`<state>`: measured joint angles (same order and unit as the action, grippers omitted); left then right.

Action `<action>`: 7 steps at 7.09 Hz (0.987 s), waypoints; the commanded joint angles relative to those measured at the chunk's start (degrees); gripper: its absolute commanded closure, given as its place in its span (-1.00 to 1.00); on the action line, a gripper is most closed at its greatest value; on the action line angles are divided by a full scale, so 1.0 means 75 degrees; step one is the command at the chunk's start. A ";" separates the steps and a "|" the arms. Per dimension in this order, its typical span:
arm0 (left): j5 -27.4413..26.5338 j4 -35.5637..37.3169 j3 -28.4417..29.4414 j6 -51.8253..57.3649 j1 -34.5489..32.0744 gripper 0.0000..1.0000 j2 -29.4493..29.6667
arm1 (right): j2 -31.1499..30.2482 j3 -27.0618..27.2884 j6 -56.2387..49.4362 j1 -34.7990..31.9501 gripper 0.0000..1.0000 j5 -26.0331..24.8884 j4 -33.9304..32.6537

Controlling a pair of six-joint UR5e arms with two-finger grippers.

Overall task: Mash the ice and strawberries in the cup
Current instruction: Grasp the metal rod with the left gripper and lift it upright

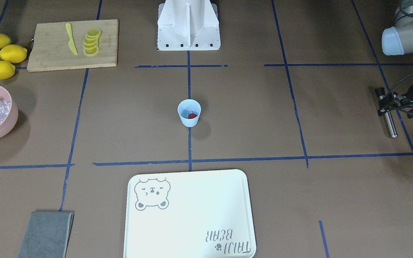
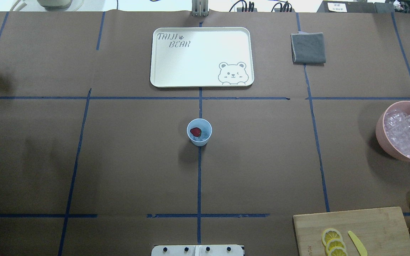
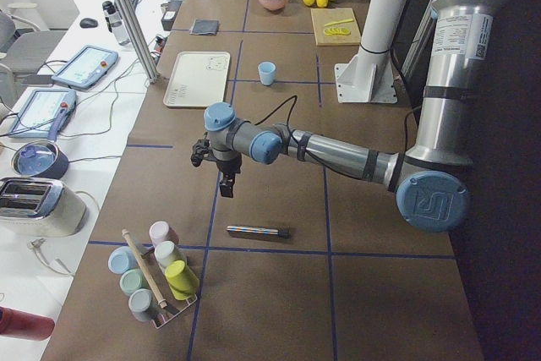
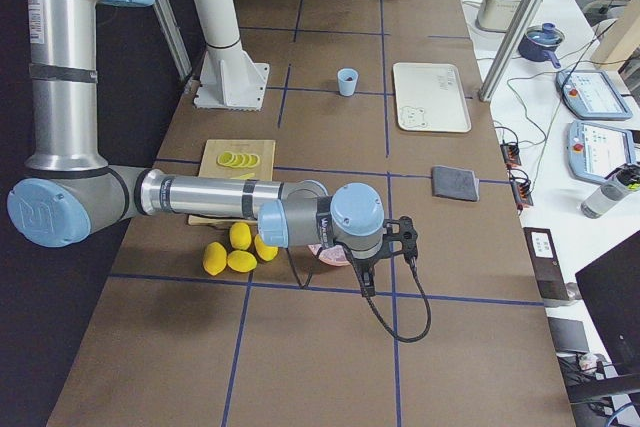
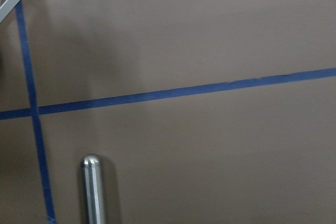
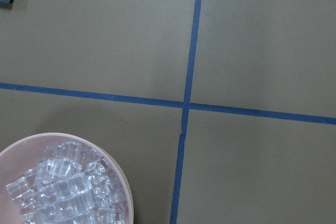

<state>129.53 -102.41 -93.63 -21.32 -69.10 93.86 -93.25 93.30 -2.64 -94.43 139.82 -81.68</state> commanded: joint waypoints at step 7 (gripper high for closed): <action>-0.0055 -0.2900 0.1889 -0.1274 -0.0032 -1.00 -0.0456 | 0.0000 0.0005 0.0012 0.0005 -0.99 -0.0010 0.0004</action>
<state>129.19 -120.25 -80.63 -26.23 -69.41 91.10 -93.25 93.38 -2.55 -94.40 139.75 -81.65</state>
